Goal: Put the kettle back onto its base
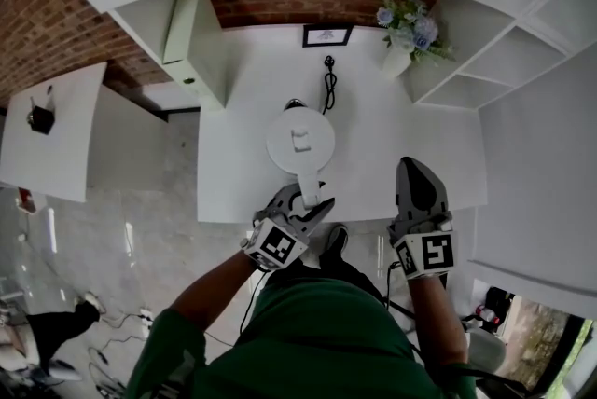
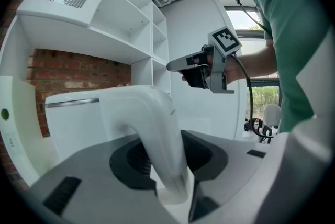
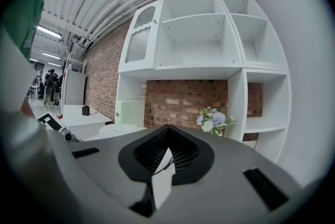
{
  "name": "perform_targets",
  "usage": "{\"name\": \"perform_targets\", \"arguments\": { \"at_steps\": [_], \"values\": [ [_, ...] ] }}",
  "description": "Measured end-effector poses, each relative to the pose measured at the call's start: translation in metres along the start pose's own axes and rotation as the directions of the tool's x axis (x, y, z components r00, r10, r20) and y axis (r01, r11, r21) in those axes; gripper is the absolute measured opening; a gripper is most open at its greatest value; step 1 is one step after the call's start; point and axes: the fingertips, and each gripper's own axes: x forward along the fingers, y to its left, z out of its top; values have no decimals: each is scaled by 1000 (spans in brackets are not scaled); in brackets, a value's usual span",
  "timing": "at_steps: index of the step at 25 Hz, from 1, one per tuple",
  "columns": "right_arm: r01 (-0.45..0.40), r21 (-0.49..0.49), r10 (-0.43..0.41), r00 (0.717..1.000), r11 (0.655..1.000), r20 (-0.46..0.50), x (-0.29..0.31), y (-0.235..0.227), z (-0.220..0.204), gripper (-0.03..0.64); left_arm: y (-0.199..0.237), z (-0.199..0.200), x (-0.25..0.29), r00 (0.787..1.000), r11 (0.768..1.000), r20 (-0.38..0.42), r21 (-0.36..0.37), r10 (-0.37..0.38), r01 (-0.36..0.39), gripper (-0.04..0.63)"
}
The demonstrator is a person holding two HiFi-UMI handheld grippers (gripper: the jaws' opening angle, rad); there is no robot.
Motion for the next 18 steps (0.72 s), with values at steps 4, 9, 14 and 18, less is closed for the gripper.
{"name": "perform_targets", "arguments": {
  "at_steps": [4, 9, 14, 18],
  "values": [
    [-9, -3, 9, 999, 1000, -40, 0, 3, -7, 12, -3, -7, -1, 1000, 1000, -2, 15, 2, -2, 153],
    [-23, -2, 23, 998, 1000, -50, 0, 7, -12, 12, -9, -19, 0, 1000, 999, -25, 34, 2, -2, 155],
    [-37, 5, 38, 999, 999, -37, -2, 11, -11, 12, -11, -27, 1, 994, 997, -106, -73, -14, 6, 160],
    [-51, 12, 51, 998, 999, 35, -6, 13, -3, 12, -14, -55, -10, 979, 987, -203, -155, -1, -31, 192]
  ]
}}
